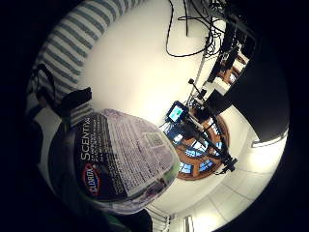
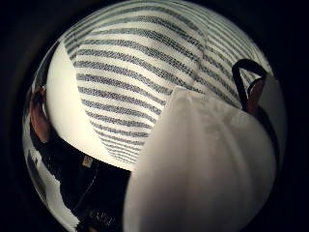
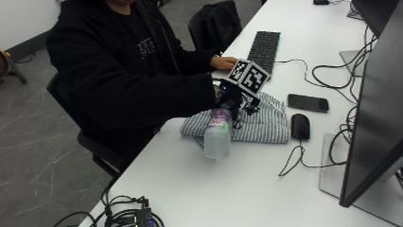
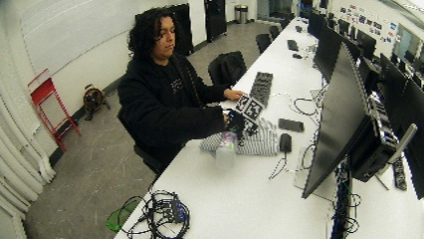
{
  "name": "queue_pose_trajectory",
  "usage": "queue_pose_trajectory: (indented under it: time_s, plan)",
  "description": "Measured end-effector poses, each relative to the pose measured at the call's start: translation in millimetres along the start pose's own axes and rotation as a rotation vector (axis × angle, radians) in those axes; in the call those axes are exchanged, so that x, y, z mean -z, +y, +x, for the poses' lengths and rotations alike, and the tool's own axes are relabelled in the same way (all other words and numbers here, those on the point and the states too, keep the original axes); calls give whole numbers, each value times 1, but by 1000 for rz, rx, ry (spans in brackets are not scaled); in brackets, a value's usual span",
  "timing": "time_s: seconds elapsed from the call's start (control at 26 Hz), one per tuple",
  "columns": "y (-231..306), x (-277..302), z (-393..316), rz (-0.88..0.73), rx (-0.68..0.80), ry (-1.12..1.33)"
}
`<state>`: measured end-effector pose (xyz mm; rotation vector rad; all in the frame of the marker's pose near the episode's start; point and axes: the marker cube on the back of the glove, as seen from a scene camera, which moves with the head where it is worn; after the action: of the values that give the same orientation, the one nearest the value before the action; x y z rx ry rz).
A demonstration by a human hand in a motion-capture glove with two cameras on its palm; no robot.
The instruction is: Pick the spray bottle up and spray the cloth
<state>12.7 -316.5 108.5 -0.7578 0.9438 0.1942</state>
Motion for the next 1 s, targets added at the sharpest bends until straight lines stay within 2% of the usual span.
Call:
queue_pose_trajectory:
  time_s: [0.23, 0.58, 0.81, 1.0]
  plan:
    - [15, 23, 2, 77, 48, -96]
    - [49, 132, 19, 534, 249, -484]
    - [29, 191, 9, 755, 458, -881]
    - [-4, 226, -9, 938, 527, -1161]
